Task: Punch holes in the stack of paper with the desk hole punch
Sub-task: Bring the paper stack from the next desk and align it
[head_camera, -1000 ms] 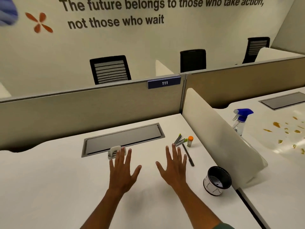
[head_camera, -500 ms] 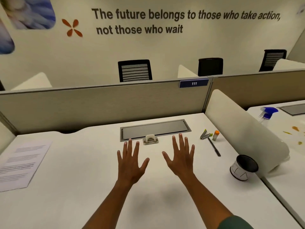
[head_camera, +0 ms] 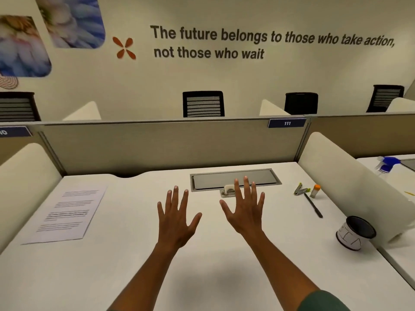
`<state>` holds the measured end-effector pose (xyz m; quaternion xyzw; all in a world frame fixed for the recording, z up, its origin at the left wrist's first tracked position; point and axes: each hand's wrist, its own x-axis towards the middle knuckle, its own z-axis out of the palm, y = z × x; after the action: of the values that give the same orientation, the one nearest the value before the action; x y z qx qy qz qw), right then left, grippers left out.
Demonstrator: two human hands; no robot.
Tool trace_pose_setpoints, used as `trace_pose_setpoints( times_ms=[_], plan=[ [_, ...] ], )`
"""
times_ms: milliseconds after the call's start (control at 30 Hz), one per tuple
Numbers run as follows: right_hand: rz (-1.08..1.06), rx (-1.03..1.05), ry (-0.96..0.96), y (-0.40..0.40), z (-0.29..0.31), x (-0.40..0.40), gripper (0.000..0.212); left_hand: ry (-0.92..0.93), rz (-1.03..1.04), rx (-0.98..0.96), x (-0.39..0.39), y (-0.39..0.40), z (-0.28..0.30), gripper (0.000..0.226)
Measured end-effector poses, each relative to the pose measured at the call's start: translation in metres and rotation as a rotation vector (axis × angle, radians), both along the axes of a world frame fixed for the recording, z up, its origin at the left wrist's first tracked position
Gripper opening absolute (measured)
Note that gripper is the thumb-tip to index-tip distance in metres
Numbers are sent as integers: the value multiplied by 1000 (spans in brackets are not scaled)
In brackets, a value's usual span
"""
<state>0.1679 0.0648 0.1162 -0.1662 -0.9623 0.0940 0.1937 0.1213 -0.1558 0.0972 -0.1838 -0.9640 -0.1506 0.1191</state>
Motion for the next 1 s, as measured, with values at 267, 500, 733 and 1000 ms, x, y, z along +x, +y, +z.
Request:
trace_pose_setpoints(
  times_ms=[267,500,733,1000],
  plan=[
    [140,1,-14,-11,1,-39,84,0,136,-8,-11,-16,9,82],
    [315,10,-7,-49,-4,-78,84,-36,329,-27,-14,-59,8,83],
    [470,-37,-79,-120,-16,-111,84,-97,499,-14,-17,-129,-7,82],
    [531,-19,-149,-209,-39,-158,84,-212,601,-8,-48,-223,-45,82]
  ],
)
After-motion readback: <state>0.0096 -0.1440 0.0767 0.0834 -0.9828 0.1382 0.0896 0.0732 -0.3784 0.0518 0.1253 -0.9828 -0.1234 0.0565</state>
